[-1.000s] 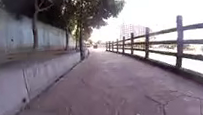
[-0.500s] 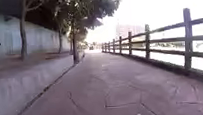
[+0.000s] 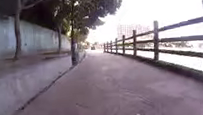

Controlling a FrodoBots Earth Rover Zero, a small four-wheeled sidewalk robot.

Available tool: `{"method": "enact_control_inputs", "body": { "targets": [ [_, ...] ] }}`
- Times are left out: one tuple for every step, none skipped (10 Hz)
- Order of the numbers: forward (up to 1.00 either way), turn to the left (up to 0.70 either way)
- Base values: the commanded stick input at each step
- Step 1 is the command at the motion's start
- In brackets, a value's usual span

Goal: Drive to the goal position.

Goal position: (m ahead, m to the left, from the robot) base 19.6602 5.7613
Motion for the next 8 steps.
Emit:
{"method": "enact_control_inputs", "body": {
  "targets": [
    [1.0,0.0],
    [1.0,0.0],
    [1.0,0.0],
    [1.0,0.0],
    [1.0,0.0],
    [1.0,0.0],
    [1.0,0.0],
    [1.0,0.0]
  ]
}}
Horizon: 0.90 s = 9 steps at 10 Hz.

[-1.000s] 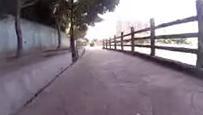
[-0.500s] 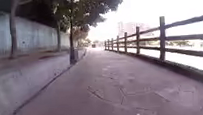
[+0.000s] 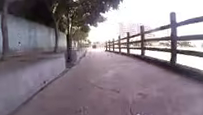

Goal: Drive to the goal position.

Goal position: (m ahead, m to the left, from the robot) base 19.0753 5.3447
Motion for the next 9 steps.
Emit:
{"method": "enact_control_inputs", "body": {
  "targets": [
    [1.0,0.0],
    [1.0,0.0],
    [1.0,0.0],
    [1.0,0.0],
    [1.0,0.0],
    [1.0,0.0],
    [1.0,0.0],
    [1.0,0.0],
    [1.0,0.0]
  ]
}}
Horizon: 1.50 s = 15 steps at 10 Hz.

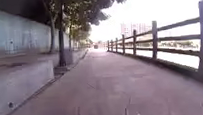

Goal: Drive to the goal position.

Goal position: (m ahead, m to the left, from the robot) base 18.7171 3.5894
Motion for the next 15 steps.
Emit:
{"method": "enact_control_inputs", "body": {
  "targets": [
    [1.0,0.0],
    [1.0,0.0],
    [1.0,0.0],
    [1.0,0.0],
    [1.0,0.0],
    [1.0,0.0],
    [1.0,0.0],
    [1.0,0.0],
    [1.0,0.0],
    [1.0,0.0],
    [1.0,0.0],
    [1.0,0.0],
    [1.0,0.0],
    [1.0,0.0],
    [1.0,0.0]
  ]
}}
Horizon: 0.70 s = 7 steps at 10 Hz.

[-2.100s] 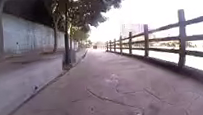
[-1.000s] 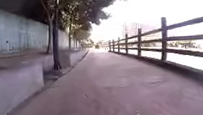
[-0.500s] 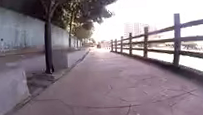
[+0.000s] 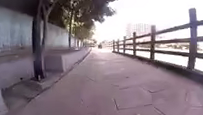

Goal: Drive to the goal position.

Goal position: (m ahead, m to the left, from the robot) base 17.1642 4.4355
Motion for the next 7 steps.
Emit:
{"method": "enact_control_inputs", "body": {
  "targets": [
    [1.0,0.0],
    [1.0,0.0],
    [1.0,-0.13],
    [1.0,-0.4],
    [1.0,-0.3],
    [1.0,-0.04],
    [1.0,0.0]
  ]
}}
